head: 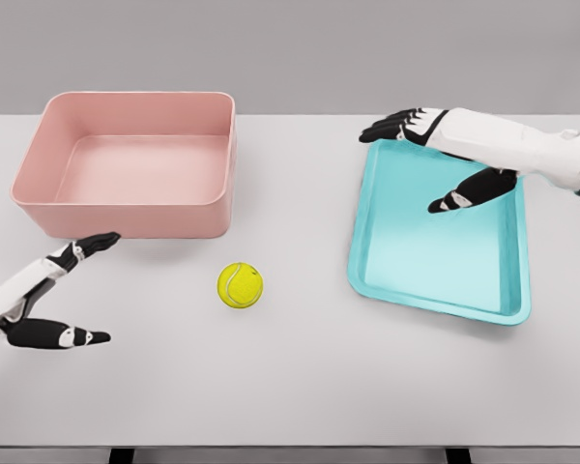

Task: Put the tennis from the blue tray into the pink basket with both arms

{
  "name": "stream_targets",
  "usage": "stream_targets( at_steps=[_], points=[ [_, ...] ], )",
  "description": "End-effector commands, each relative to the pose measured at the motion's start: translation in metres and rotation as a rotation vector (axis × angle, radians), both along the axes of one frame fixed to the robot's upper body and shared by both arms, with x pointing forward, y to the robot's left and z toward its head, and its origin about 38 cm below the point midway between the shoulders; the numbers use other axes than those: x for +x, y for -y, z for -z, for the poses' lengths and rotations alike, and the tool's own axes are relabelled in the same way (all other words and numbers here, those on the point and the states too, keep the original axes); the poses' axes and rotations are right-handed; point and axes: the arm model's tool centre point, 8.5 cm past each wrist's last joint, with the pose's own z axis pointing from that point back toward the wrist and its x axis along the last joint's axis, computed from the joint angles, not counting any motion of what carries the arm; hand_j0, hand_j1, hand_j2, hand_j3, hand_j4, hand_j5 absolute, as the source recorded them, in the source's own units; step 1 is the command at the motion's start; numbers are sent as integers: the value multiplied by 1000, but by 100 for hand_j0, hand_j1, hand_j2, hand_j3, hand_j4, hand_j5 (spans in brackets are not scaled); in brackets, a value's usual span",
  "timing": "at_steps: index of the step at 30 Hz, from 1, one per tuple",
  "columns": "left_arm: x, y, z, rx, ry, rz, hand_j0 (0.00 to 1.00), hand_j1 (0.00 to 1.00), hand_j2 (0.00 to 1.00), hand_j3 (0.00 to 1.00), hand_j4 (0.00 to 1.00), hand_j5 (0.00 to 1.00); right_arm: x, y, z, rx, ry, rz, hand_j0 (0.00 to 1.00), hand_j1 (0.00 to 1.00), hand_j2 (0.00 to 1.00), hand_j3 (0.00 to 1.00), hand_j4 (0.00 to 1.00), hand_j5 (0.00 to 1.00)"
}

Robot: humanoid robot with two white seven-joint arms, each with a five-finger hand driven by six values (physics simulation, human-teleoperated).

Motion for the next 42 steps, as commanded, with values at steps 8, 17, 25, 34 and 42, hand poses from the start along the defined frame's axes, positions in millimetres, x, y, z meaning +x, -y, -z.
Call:
stream_targets(
  at_steps=[8,17,25,34,42],
  points=[
    [3,31,11,-60,-3,51,100,100,100,100,100,100,-10,11,1,8,-13,6,100,100,100,100,100,100],
    [6,65,21,-126,-19,120,100,100,100,100,100,100,-13,23,0,-22,-16,28,100,100,100,100,100,100],
    [25,76,26,-162,-129,53,100,100,100,100,100,100,-13,25,-2,-27,-13,34,100,100,100,100,100,100],
    [37,86,40,-111,-265,2,100,100,100,100,100,100,-14,26,-1,-32,-14,33,100,100,100,100,100,100],
    [41,96,41,-94,-273,24,100,100,100,100,100,100,-15,26,2,-33,-22,34,100,100,100,100,100,100]
  ],
)
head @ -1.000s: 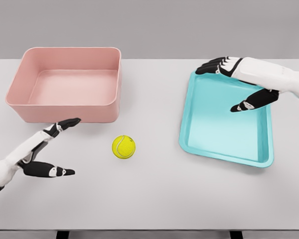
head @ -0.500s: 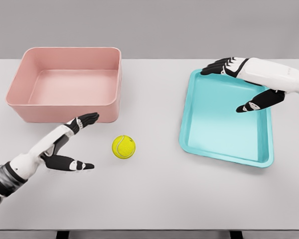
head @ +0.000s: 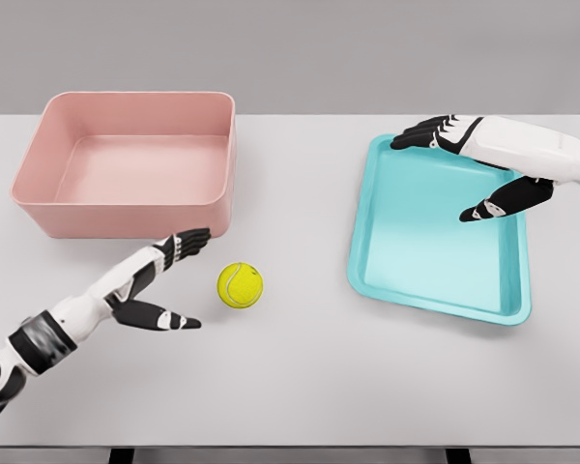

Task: Put the tennis from the blue tray into the pink basket with both arms

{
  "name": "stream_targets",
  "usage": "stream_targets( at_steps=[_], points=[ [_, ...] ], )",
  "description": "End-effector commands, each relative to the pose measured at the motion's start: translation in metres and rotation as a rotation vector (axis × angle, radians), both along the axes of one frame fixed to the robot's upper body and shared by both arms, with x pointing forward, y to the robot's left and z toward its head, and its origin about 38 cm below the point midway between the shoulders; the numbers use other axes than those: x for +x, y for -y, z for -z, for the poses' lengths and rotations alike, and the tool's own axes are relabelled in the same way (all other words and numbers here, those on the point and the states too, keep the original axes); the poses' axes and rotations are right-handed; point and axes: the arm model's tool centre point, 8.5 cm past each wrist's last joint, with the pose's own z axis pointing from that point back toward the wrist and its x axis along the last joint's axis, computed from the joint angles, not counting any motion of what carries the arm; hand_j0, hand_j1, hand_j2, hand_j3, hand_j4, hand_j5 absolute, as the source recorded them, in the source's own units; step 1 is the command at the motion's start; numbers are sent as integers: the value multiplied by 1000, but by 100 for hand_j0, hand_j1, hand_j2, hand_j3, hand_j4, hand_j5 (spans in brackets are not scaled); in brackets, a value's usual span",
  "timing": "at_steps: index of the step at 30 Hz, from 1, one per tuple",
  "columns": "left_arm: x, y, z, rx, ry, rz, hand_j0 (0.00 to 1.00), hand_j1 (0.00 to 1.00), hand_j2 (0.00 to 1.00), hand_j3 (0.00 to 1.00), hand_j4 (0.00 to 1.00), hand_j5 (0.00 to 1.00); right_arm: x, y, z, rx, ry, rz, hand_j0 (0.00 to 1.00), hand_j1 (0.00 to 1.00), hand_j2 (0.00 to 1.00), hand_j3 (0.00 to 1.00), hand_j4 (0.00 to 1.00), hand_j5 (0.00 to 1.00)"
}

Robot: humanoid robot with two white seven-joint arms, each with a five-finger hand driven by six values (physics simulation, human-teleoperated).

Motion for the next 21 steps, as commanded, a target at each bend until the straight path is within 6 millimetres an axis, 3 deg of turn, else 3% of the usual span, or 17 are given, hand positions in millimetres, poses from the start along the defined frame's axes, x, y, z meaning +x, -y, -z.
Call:
stream_targets(
  at_steps=[1,21],
  points=[
    [-2,3,4,3,-13,10,100,100,100,100,100,100,0,2,-1,0,-3,4,100,100,100,100,100,100],
    [18,25,3,60,-51,25,100,100,100,100,100,100,-1,5,-4,-9,6,5,100,100,100,100,100,100]
  ],
)
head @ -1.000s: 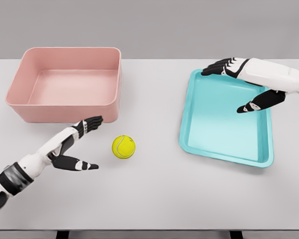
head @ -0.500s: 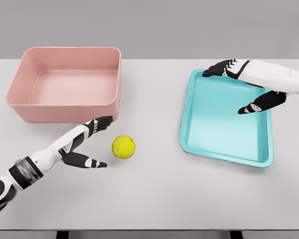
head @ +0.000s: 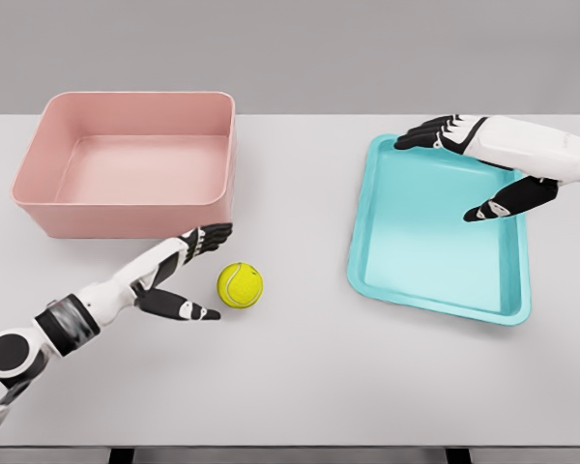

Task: Put the tennis from the blue tray into the pink basket with both arms

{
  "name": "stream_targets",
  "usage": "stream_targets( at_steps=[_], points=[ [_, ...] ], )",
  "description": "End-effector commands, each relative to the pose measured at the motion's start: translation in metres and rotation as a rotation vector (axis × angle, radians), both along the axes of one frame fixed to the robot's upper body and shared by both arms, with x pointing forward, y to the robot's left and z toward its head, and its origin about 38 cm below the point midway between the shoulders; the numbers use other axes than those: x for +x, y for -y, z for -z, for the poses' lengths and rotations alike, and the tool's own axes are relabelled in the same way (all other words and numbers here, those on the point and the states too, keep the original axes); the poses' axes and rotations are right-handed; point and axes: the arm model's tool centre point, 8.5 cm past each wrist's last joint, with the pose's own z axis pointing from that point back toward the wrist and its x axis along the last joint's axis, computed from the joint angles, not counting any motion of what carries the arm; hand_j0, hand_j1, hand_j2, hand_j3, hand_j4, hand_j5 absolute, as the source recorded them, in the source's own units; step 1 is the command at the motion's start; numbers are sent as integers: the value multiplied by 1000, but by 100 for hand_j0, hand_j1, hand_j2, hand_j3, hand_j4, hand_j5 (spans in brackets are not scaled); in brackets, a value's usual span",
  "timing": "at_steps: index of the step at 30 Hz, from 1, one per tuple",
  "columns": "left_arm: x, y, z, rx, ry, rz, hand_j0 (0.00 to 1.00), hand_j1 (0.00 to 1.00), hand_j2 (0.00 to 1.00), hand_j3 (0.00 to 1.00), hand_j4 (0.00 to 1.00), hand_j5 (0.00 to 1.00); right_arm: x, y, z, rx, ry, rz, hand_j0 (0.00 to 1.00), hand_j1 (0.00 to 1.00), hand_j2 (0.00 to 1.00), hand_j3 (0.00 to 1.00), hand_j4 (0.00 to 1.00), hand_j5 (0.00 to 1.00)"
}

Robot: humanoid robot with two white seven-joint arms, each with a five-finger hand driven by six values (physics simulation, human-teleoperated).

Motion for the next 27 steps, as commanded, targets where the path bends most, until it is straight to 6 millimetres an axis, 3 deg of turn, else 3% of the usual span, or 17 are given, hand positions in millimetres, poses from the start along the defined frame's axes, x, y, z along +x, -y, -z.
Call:
stream_targets(
  at_steps=[1,7,27],
  points=[
    [-1,5,4,8,-8,5,99,99,99,99,99,99,-1,3,-2,-3,0,4,100,100,100,100,100,100],
    [0,10,6,49,30,17,99,99,99,99,99,99,-6,16,-2,-15,-2,26,100,100,100,100,100,100],
    [8,27,6,163,115,34,97,97,97,97,97,97,-7,17,-1,-15,-2,18,100,100,100,100,100,100]
  ],
)
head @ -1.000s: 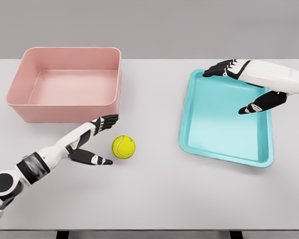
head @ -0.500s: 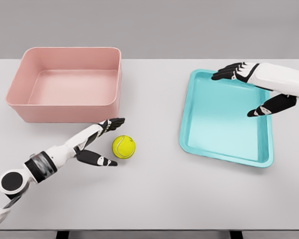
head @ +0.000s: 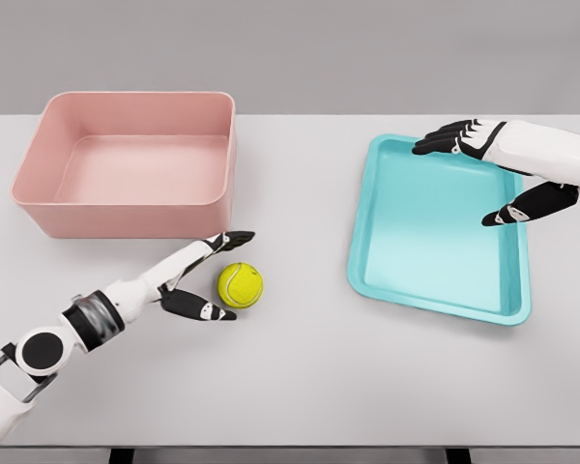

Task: Put the tennis from the blue tray into the pink basket with both arms

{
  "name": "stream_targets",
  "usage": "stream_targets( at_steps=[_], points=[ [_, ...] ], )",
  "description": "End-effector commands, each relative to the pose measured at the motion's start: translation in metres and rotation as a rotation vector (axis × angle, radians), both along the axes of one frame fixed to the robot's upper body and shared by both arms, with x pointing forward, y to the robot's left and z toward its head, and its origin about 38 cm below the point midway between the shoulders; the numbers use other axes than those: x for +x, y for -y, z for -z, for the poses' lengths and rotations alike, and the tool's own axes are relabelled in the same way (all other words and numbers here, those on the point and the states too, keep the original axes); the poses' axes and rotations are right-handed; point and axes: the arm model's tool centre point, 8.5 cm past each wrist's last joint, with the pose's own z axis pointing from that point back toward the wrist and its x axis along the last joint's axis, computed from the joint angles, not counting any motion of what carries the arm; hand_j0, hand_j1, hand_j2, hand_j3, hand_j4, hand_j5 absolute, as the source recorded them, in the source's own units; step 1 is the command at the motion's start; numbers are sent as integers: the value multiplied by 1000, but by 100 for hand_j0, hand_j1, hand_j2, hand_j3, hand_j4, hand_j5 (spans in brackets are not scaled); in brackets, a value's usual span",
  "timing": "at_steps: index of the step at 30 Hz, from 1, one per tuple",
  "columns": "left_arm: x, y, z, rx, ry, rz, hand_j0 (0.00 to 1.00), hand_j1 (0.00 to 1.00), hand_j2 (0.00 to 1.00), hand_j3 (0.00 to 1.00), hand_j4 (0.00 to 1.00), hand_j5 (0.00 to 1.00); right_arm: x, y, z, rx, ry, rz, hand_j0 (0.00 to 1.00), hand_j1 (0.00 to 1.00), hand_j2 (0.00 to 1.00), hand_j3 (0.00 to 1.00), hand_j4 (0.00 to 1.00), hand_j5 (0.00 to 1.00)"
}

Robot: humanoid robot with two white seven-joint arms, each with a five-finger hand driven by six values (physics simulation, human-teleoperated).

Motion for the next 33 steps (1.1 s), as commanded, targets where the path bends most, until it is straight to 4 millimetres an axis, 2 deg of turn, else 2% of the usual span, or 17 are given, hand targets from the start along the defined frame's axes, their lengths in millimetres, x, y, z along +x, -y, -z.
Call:
stream_targets(
  at_steps=[1,8,17,20,22,28,33],
  points=[
    [0,2,0,2,4,2,97,97,97,97,97,97,0,0,-1,4,-3,2,100,100,100,100,100,100],
    [-2,6,6,11,-3,8,97,97,97,97,97,97,0,0,0,4,-4,1,100,100,100,100,100,100],
    [-3,8,10,10,-14,9,81,81,81,81,81,81,0,0,0,3,-4,2,100,100,100,100,100,100],
    [-3,8,11,10,-16,10,80,80,80,80,80,80,0,1,-1,3,-3,2,100,100,100,100,100,100],
    [-3,8,11,10,-16,10,70,70,70,70,70,70,0,1,-2,5,1,3,100,100,100,100,100,100],
    [-4,9,9,5,-13,12,50,50,50,50,50,50,0,1,-2,6,1,4,100,100,100,100,100,100],
    [-4,11,6,-5,-9,18,46,46,46,46,46,46,-1,5,-5,-8,4,10,100,100,100,100,100,100]
  ],
)
